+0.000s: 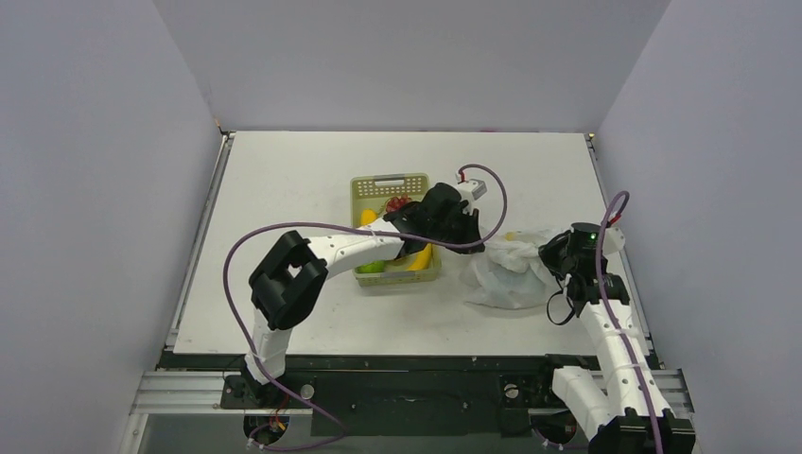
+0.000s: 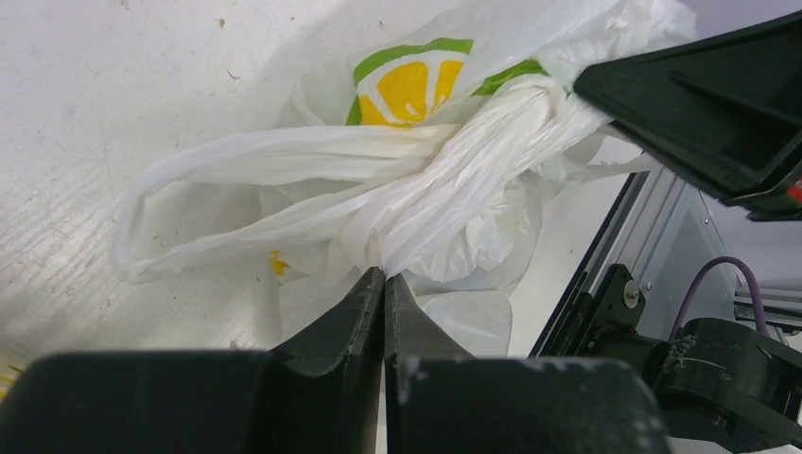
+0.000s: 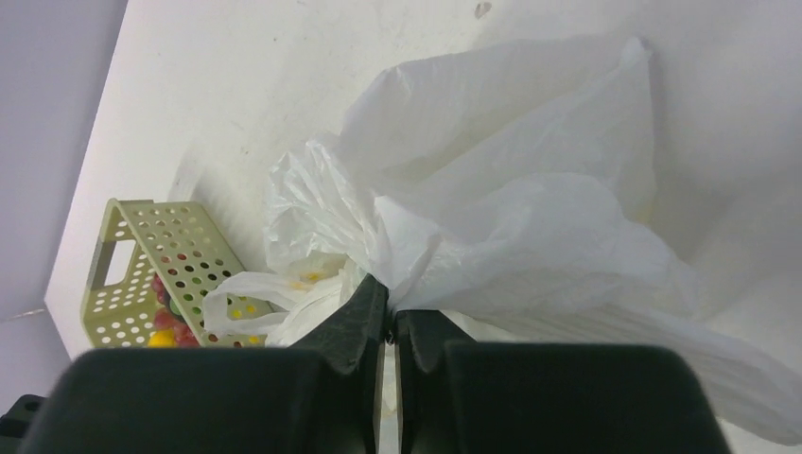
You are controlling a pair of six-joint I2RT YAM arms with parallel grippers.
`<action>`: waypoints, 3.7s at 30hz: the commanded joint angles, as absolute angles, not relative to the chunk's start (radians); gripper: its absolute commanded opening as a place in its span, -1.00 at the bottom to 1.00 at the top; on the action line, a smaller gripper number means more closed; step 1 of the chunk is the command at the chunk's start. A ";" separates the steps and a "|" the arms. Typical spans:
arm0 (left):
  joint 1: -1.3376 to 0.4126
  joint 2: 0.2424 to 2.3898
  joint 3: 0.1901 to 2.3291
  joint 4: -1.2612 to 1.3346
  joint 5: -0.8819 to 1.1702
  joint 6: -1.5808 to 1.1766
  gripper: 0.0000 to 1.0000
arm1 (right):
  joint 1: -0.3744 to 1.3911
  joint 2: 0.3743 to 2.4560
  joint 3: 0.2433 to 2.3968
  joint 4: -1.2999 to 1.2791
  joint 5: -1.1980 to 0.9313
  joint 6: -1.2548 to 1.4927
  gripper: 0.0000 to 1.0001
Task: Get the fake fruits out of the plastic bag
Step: Untie the plastic bag at the center of the board.
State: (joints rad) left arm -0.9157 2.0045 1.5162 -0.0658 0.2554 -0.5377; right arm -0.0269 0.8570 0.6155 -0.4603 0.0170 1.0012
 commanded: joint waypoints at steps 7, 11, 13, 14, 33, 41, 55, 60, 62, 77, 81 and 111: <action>-0.898 1.886 1.430 -0.052 0.240 -0.501 -0.90 | -0.104 0.747 0.680 -0.496 0.022 0.712 -1.00; -0.895 1.860 1.423 -0.046 0.256 -0.485 -0.71 | -0.109 0.768 0.674 -0.480 -0.031 0.671 -1.00; -0.898 1.852 1.436 -0.038 0.282 -0.478 -0.55 | -0.109 0.785 0.660 -0.439 -0.114 0.657 -1.00; -0.899 1.849 1.444 -0.036 0.301 -0.477 -0.48 | -0.108 0.793 0.651 -0.430 -0.132 0.650 -1.00; -0.994 2.116 1.950 -0.333 0.276 -0.311 -0.03 | -0.107 0.801 0.661 -0.420 -0.268 0.600 -1.00; -1.000 2.146 1.941 -0.353 0.232 -0.316 -0.12 | -0.107 0.801 0.664 -0.425 -0.278 0.587 -1.00; -1.000 2.109 1.897 -0.370 0.140 -0.321 -1.00 | -0.109 0.821 0.745 -0.507 -0.202 0.557 -1.00; -0.997 1.941 1.689 -0.216 0.052 -0.369 -1.00 | -0.111 0.878 0.821 -0.615 0.045 0.538 -1.00; -0.997 1.891 1.611 -0.163 0.039 -0.387 -1.00 | -0.118 0.893 0.838 -0.629 0.126 0.525 -1.00; -0.949 1.752 1.358 0.064 0.166 -0.514 -1.00 | -0.144 0.939 0.922 -0.658 0.122 0.460 -1.00; -0.948 1.755 1.344 0.125 0.202 -0.566 -1.00 | -0.085 0.864 0.945 -0.712 0.107 0.453 -0.50; -0.948 1.792 1.365 0.123 0.341 -0.590 -0.90 | -0.081 0.788 0.675 -0.426 -0.114 0.693 -0.41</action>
